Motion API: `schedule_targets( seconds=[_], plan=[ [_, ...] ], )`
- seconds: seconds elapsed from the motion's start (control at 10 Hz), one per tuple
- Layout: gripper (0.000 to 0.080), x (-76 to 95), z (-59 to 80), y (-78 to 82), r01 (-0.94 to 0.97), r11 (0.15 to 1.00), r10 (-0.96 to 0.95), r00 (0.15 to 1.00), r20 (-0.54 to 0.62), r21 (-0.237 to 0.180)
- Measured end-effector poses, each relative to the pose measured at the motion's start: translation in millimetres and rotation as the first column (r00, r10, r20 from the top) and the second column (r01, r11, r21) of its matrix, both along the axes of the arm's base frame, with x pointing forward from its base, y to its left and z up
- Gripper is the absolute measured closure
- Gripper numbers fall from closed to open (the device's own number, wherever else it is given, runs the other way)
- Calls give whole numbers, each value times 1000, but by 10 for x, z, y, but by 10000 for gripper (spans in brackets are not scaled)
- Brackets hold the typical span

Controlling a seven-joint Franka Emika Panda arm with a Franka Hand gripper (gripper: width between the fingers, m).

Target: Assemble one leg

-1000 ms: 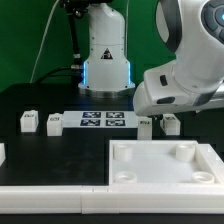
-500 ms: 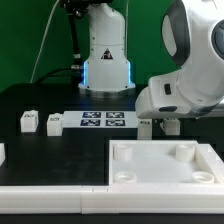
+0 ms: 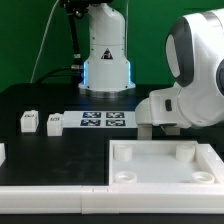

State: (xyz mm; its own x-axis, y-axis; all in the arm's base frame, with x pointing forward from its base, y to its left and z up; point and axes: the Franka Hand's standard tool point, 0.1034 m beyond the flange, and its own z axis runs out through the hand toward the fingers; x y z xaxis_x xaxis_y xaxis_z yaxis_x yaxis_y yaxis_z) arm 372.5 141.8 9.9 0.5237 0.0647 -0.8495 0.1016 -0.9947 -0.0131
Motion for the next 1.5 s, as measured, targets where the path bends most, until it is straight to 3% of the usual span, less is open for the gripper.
schedule_targets(
  seconds=[0.3,0.5,1.2,1.5],
  plan=[
    [165,-6,-12,-1,-4,1000,4,1000,1,8],
    [515,-6,-22,0,-8,1000,8,1000,3,16],
    [511,-3,-5,-2,-7,1000,7,1000,1,18],
    [509,82,433,-28,-18,1000,19,999,-28,24]
  ],
)
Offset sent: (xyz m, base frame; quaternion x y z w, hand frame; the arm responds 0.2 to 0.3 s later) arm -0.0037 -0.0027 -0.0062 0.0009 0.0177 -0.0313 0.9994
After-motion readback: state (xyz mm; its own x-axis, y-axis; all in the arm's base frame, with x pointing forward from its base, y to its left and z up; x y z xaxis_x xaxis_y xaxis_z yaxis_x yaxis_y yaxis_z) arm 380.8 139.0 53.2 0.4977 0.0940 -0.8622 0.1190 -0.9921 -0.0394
